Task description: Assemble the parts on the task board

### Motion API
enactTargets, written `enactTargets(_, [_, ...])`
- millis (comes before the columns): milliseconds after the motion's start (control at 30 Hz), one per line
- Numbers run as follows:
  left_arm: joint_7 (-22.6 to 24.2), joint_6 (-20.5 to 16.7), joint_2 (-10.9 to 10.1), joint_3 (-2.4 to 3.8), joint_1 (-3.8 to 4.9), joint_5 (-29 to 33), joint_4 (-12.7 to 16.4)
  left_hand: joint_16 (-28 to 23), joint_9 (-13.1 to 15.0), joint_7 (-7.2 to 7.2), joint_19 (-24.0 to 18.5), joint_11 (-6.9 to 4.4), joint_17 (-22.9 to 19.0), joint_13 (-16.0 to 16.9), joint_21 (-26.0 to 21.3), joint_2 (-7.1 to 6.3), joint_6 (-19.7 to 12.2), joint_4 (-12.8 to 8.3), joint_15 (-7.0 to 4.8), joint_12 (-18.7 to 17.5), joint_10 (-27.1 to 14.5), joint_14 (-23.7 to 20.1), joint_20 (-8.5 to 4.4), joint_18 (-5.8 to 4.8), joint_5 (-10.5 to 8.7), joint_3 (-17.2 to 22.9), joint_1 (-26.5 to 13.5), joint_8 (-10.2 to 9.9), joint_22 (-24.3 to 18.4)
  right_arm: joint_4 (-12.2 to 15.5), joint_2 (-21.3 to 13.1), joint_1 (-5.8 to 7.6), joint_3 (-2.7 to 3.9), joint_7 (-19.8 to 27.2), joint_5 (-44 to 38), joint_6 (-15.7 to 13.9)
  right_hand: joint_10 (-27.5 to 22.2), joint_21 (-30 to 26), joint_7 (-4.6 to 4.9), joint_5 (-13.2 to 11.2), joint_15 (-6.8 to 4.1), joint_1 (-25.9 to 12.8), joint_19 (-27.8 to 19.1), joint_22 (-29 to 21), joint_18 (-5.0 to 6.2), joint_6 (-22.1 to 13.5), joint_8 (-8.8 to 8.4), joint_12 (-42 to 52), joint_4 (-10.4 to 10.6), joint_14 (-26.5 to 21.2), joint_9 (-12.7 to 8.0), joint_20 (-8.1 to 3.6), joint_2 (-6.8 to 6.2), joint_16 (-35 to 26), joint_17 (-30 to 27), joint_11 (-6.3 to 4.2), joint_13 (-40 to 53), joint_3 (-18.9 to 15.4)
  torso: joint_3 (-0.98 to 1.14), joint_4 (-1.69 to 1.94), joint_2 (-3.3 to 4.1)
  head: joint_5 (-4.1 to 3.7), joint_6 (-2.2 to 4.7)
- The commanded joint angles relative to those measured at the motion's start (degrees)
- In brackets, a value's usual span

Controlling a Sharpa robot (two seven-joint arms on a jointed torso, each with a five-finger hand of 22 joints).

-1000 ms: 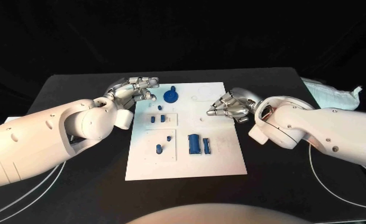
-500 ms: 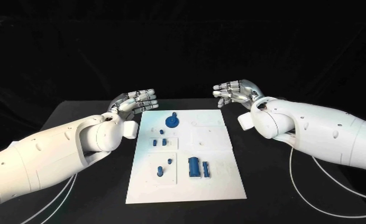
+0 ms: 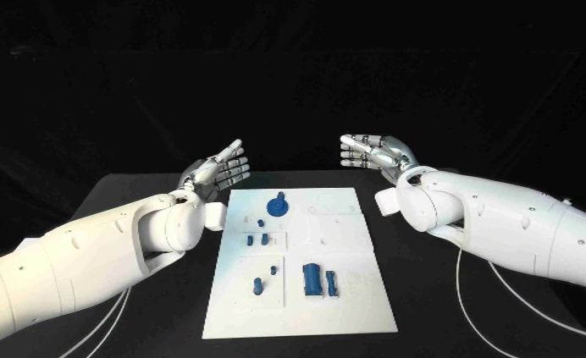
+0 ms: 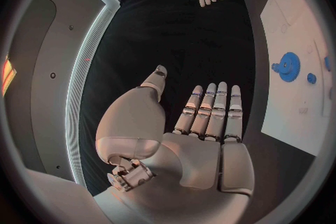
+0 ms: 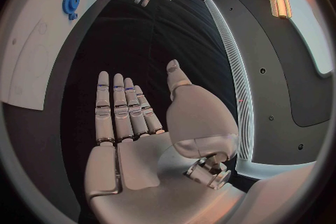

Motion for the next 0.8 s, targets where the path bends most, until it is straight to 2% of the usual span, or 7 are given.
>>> enactTargets(33, [2.22,-5.35,-0.34,0.30,-0.42,-2.30,2.23,-2.33,-0.99,-2.22,-9.60,-2.63,-1.35,-0.94,-1.10,0.74,-12.01,-0.16,-2.23,-5.76,-12.16,-11.92,-3.68,-2.73,-3.01,-2.10,-17.84,-1.23,-4.81,2.78,-0.27,-0.86,0.23,3.23,2.66,-5.41,-14.36,-3.60,-2.22,-1.51,-1.53,-18.65,-12.91,-2.97,-2.55,-12.51,-1.07,-1.05,0.97,-14.12,-5.86,-2.56,-0.94,-1.94,-3.61,-4.41,-2.40,0.13,0.57,-0.29,-0.16,1.12,2.01])
enactTargets(133, [3.63,-9.66,-0.95,0.62,-1.09,-3.94,4.89,-2.91,-0.99,-2.76,-11.90,-3.25,-1.35,-0.94,-1.10,0.74,-14.89,-0.16,-2.78,-5.76,-15.09,-14.78,-4.56,-2.85,-3.01,-6.43,-22.14,-1.23,-5.96,6.27,-0.73,-1.98,0.55,5.49,4.86,-9.72,-17.88,-4.48,-2.77,-1.51,-1.53,-23.24,-16.09,-3.69,-2.94,-15.61,-1.07,-1.05,0.97,-17.61,-5.86,-3.20,-0.94,-6.05,-4.51,-4.41,-2.99,0.13,0.84,-0.42,-0.25,1.75,3.11])
enactTargets(167, [4.46,-12.19,-1.31,0.80,-1.49,-4.90,6.46,-3.21,-0.99,-6.97,-13.09,-3.57,-1.35,-0.94,-1.10,0.74,-16.35,-0.16,-7.01,-5.76,-16.57,-16.24,-5.01,-3.46,-3.01,-6.43,-24.32,-1.23,-6.55,8.21,-0.99,-2.61,0.72,6.75,6.08,-12.11,-19.60,-4.91,-6.99,-1.51,-1.53,-25.46,-17.63,-4.05,-3.15,-17.10,-1.07,-1.05,0.97,-19.29,-5.86,-3.50,-0.94,-6.05,-4.93,-4.41,-3.27,0.13,0.93,-0.46,-0.28,1.95,3.47])
enactTargets(267, [5.92,-16.67,-1.95,1.13,-2.19,-6.61,9.23,-7.36,-0.99,-6.97,-15.02,-4.09,-1.35,-0.94,-1.10,0.74,-18.78,-0.16,-7.01,-5.76,-19.04,-18.67,-5.78,-3.46,-3.01,-6.43,-27.95,-1.23,-7.53,11.43,-1.42,-3.65,1.01,8.83,8.10,-16.09,-22.56,-5.62,-6.99,-1.51,-1.53,-29.29,-20.29,-4.66,-3.56,-19.66,-1.07,-1.05,0.97,-22.19,-5.86,-4.02,-0.94,-6.05,-5.68,-4.41,-7.54,0.13,1.00,-0.50,-0.30,2.13,3.79])
enactTargets(300, [6.33,-17.91,-2.12,1.22,-2.38,-7.08,10.01,-7.36,-0.99,-6.97,-15.42,-8.21,-1.35,-0.94,-1.10,0.74,-19.32,-0.16,-7.01,-5.76,-19.57,-19.19,-5.93,-3.56,-3.01,-6.43,-28.71,-1.23,-7.73,12.30,-1.53,-3.94,1.09,9.40,8.65,-17.17,-23.12,-5.77,-6.99,-1.51,-1.53,-30.02,-20.79,-4.78,-3.78,-20.16,-1.07,-1.05,0.97,-22.75,-5.86,-8.09,-0.94,-6.05,-5.82,-4.41,-7.54,0.13,1.01,-0.50,-0.30,2.14,3.79])
enactTargets(467, [7.95,-22.87,-2.83,1.58,-3.15,-8.97,13.07,-7.36,-0.99,-6.97,-18.27,-8.21,-1.35,-0.94,-1.10,0.74,-22.85,-0.16,-7.01,-5.76,-23.19,-22.71,-7.04,-4.10,-3.01,-6.43,-34.01,-1.23,-9.17,15.56,-1.97,-4.99,1.39,11.51,10.70,-21.20,-27.49,-6.86,-6.99,-1.51,-1.53,-35.69,-24.71,-9.35,-8.08,-23.93,-1.07,-1.05,0.97,-27.05,-5.86,-8.09,-0.94,-6.05,-6.93,-4.41,-7.54,0.13,1.01,-0.50,-0.30,2.14,3.79])
enactTargets(800, [8.43,-24.33,-3.03,1.69,-3.38,-9.52,13.98,-7.36,-0.99,-6.97,-22.33,-8.21,-1.35,-0.94,-1.10,0.74,-27.92,-0.16,-7.01,-5.76,-28.33,-27.77,-11.56,-8.15,-3.01,-6.43,-41.55,-1.23,-15.07,16.17,-2.05,-5.18,1.44,11.90,11.08,-21.94,-33.61,-11.29,-6.99,-1.51,-1.53,-43.64,-30.21,-9.35,-8.08,-29.30,-1.07,-1.05,0.97,-33.05,-5.86,-8.09,-0.94,-6.05,-11.40,-4.41,-7.54,0.13,1.01,-0.50,-0.30,2.14,3.79])
